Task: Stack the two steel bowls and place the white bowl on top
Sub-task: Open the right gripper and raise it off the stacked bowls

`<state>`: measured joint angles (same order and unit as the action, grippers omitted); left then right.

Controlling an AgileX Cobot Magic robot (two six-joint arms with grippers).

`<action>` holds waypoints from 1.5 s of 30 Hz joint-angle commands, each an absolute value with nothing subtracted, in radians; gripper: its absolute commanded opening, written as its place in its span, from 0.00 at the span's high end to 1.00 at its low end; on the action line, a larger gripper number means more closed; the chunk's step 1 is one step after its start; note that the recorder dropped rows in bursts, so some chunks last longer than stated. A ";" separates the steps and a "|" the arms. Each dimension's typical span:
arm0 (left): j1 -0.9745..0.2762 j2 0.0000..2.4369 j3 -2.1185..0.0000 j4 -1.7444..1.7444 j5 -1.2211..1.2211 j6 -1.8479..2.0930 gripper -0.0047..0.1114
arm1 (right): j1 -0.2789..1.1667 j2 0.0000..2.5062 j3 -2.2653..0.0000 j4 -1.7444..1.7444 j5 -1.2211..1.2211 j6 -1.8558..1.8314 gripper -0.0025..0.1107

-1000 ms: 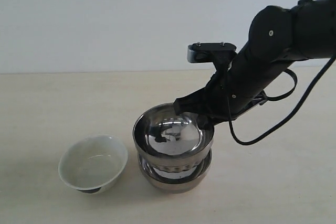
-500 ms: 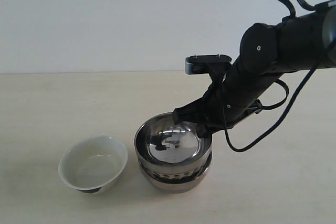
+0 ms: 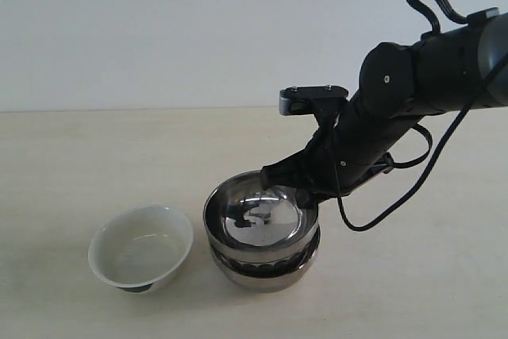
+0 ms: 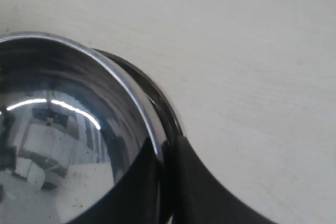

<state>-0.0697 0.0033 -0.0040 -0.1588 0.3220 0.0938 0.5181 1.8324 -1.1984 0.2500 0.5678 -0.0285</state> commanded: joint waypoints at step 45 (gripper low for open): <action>-0.067 0.000 0.000 -0.160 0.315 0.097 0.68 | 0.521 1.827 -1.118 0.275 0.444 -0.021 0.67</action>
<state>-0.0697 0.0033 -0.0040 -0.1588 0.3220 0.0938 0.5181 1.8324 -1.1209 0.2643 0.4395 -0.0169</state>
